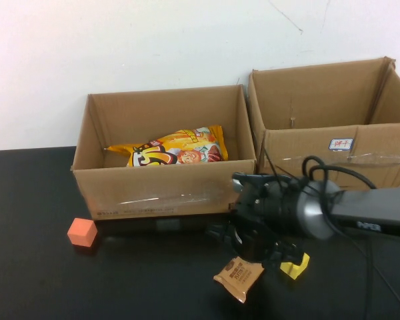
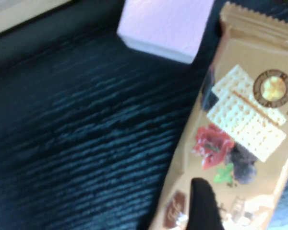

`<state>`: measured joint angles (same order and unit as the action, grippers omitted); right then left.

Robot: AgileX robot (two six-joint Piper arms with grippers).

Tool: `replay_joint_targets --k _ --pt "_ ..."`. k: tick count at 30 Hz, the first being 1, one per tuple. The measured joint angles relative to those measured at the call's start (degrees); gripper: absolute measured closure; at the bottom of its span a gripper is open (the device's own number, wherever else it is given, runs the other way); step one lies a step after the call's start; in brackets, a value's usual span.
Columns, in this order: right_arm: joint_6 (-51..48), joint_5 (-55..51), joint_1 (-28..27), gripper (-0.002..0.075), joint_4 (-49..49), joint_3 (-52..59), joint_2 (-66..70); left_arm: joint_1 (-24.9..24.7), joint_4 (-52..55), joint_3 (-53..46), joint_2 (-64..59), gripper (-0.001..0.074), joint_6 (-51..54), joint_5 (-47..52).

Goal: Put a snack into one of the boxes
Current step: Pick up the biscuit

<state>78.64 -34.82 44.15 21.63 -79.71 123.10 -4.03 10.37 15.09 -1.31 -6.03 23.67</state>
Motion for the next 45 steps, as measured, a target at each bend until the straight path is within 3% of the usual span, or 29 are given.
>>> replay_joint_targets --k 16,29,35,45 --pt "-7.5 -14.7 -0.1 0.0309 -4.0 -14.3 10.6 0.0 0.0 0.0 0.0 0.0736 0.0 -0.6" --pt "-31.0 -20.1 -0.4 0.0324 -11.8 -15.1 10.9 0.0 0.0 0.0 0.0 0.0736 -0.1 -0.6" --pt "-40.3 -24.0 -0.4 0.0408 -12.5 -15.1 11.2 0.0 0.0 0.0 0.0 0.0736 -0.1 -0.6" --pt "-44.5 -28.5 -0.4 0.0543 -11.5 -15.1 11.4 0.0 0.1 0.0 0.0 0.0736 -0.1 -0.6"
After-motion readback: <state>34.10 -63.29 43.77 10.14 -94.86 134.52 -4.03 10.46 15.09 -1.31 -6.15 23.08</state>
